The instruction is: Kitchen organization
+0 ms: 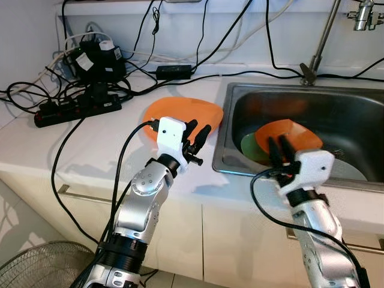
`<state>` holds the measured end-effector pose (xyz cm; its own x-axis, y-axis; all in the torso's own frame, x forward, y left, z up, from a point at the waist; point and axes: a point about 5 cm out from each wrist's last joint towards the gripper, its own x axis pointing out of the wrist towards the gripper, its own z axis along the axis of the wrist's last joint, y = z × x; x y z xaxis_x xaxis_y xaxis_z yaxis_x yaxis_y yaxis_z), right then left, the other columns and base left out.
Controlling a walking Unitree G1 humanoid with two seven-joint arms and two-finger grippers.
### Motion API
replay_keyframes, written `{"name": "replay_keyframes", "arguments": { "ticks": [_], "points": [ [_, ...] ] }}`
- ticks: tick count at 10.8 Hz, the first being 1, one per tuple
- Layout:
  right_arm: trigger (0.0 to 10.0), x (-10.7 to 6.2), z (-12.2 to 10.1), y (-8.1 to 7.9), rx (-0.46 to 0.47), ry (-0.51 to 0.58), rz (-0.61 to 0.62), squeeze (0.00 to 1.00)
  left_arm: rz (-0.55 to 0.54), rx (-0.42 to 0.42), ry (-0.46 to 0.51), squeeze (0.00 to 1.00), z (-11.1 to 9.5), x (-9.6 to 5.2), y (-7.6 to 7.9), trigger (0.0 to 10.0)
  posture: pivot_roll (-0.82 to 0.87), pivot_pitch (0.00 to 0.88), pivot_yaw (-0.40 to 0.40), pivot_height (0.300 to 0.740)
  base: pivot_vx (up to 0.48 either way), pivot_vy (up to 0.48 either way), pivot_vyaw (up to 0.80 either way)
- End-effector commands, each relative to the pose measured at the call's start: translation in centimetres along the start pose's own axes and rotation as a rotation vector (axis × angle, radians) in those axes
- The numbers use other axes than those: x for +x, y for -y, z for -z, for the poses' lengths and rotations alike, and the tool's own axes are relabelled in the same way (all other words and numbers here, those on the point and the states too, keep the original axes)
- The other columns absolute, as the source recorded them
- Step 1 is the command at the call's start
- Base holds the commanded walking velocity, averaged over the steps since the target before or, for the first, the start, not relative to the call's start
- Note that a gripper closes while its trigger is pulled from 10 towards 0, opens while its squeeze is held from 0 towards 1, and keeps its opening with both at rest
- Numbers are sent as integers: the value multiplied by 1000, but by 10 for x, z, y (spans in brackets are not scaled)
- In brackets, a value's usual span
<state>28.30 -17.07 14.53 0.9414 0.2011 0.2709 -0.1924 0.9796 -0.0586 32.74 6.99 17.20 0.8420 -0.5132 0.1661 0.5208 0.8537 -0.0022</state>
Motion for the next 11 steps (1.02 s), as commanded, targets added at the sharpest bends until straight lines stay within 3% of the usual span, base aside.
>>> {"name": "replay_keyframes", "arguments": {
  "ticks": [1, 4, 6, 7, 8, 10, 11],
  "points": [
    [10000, 3, 2, -5, 28, 6, -50, 0, -11, 13, -14, 0, 4, -4, -3, 10000, -24, 0, 98, 740, 0, 0, 0],
    [10000, 10, 15, -17, 67, -14, -100, 0, -131, 2, -6, 0, 2, -11, -22, 10000, 0, 0, 97, 740, 0, 0, 0],
    [10000, 12, 16, -24, 76, -4, -125, 0, -347, -32, -10, 0, -5, -21, -66, 10000, 11, 0, 96, 740, 0, 0, 0],
    [10000, 12, 16, -24, 75, -4, -118, 0, -393, -44, -7, 812, -7, -25, -77, 10000, 13, 0, 96, 740, 0, 0, 0],
    [10000, 12, 17, -24, 78, -2, -103, 0, -440, -76, -6, 1000, -10, -34, -90, 10000, 28, 0, 95, 740, 0, 0, 0],
    [10000, 13, 19, -26, 85, -6, -103, 0, -485, -128, -12, 1000, -13, -47, -103, 10000, 38, 0, 94, 740, 0, 0, 0],
    [10000, 14, 20, -29, 83, -7, -110, 0, -499, -216, -26, 1000, -12, -51, -106, 10000, 38, 0, 93, 740, 0, 0, 0]
  ]
}}
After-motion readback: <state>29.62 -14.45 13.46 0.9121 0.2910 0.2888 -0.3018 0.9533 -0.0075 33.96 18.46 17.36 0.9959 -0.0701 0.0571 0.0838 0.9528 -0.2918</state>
